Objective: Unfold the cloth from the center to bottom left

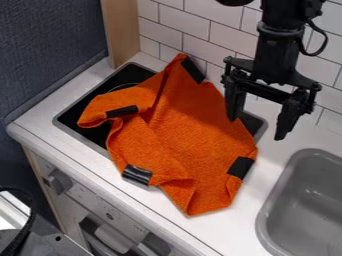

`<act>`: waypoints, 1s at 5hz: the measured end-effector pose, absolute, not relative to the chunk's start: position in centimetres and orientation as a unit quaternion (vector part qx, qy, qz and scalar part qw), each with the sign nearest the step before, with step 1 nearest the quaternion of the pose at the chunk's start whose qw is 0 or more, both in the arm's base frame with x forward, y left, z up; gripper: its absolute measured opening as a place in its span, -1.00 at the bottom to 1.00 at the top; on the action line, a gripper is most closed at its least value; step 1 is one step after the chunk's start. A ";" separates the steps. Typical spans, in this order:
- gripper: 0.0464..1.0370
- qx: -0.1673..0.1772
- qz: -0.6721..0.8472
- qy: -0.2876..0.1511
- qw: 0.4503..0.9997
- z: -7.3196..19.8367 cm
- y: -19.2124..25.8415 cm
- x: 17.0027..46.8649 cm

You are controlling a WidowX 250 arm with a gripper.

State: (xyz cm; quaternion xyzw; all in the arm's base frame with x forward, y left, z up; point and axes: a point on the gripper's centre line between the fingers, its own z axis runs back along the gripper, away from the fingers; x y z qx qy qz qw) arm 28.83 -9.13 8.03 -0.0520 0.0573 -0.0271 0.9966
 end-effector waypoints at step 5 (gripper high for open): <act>0.93 -0.032 0.328 0.026 0.944 5.5 8.1 23.8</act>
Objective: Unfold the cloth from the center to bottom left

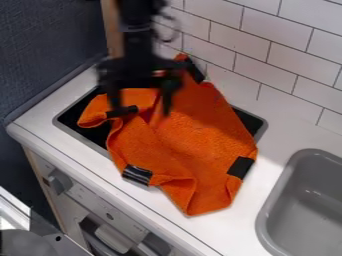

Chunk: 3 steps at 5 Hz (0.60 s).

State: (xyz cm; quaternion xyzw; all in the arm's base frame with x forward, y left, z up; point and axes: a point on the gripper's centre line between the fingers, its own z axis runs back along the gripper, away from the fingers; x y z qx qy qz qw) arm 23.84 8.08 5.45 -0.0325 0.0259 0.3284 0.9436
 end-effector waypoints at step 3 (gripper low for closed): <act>0.93 -0.034 0.374 0.071 0.924 -0.5 8.4 21.4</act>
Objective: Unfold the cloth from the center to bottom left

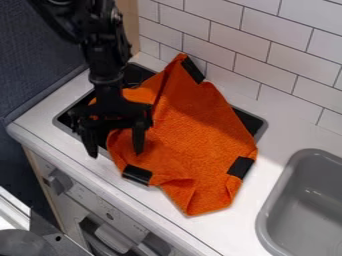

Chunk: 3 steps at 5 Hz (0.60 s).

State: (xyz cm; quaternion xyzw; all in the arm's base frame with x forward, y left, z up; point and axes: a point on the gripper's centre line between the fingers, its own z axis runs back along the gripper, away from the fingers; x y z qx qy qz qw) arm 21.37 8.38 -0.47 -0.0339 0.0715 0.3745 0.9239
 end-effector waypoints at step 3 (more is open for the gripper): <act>-0.37 -0.053 0.398 0.089 0.912 -2.2 8.9 20.9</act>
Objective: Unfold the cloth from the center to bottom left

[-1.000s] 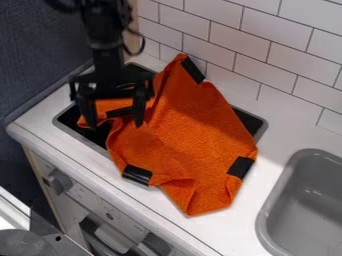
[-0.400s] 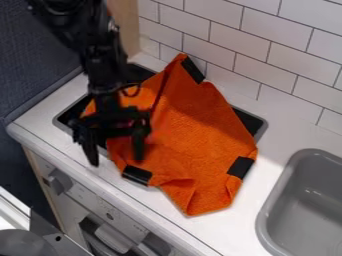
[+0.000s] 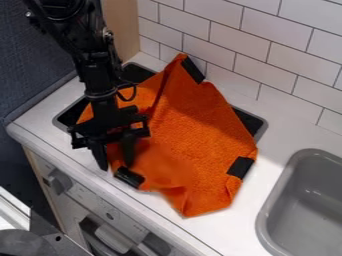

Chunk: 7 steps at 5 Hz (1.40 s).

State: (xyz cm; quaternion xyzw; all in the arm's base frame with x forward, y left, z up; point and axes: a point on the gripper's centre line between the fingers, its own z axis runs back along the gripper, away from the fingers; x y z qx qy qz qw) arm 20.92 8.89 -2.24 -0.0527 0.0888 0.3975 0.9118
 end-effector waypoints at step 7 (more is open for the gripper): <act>-0.99 0.073 0.359 0.103 0.925 0.7 18.8 19.7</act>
